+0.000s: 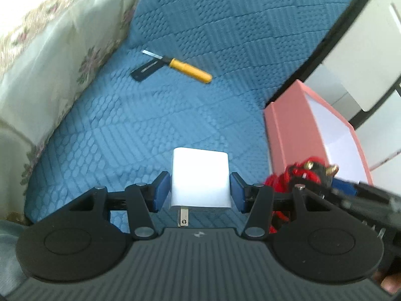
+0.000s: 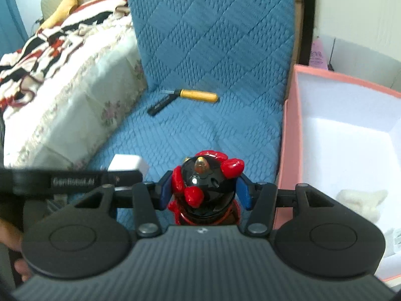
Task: Organize rigid objects
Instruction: 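Carry the figurine and charger over the pink box with both tools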
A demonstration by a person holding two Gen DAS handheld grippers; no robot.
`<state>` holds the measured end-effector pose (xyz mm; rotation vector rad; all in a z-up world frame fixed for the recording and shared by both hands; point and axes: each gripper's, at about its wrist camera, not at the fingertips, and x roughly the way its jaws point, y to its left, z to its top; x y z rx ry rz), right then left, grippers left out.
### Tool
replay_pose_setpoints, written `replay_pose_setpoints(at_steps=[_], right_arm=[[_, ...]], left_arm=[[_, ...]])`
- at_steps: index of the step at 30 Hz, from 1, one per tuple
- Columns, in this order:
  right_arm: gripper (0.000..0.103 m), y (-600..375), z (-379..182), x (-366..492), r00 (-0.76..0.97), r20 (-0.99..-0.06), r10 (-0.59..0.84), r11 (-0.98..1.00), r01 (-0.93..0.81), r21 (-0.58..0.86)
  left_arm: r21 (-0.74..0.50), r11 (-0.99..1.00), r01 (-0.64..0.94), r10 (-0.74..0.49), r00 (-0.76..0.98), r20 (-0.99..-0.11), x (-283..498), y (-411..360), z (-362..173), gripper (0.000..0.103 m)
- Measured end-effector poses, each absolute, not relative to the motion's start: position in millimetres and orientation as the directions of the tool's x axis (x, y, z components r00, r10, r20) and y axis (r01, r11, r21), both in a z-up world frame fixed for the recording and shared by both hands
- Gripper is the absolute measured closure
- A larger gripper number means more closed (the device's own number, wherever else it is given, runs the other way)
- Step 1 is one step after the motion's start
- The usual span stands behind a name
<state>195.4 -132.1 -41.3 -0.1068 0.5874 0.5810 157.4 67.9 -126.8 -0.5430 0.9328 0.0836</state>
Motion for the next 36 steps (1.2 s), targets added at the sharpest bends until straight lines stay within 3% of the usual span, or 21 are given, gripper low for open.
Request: replay_pose_setpoints(at_steps=[20, 28, 36], right_arm=[[0.048, -219.8, 54.7, 190.3, 0.791, -0.390, 0.471, 0.873, -0.481, 0.079], [0.048, -256.1, 65.4, 187.8, 0.813, -0.367, 0.452, 0.888, -0.450, 0.096], [0.048, -303.8, 38.8, 195.4, 0.828, -0.400, 0.394, 0.919, -0.366, 0.148]], left_arm=[[-0.486, 0.858, -0.169, -0.253, 0.683, -0.685, 198.8, -0.9, -31.3, 0.045], [-0.485, 0.867, -0.119, -0.283, 0.682, -0.674, 217.2, -34.2, -11.6, 0.045], [-0.470, 0.878, -0.093, -0.304, 0.650, -0.697, 225.0, -70.5, -24.5, 0.045]])
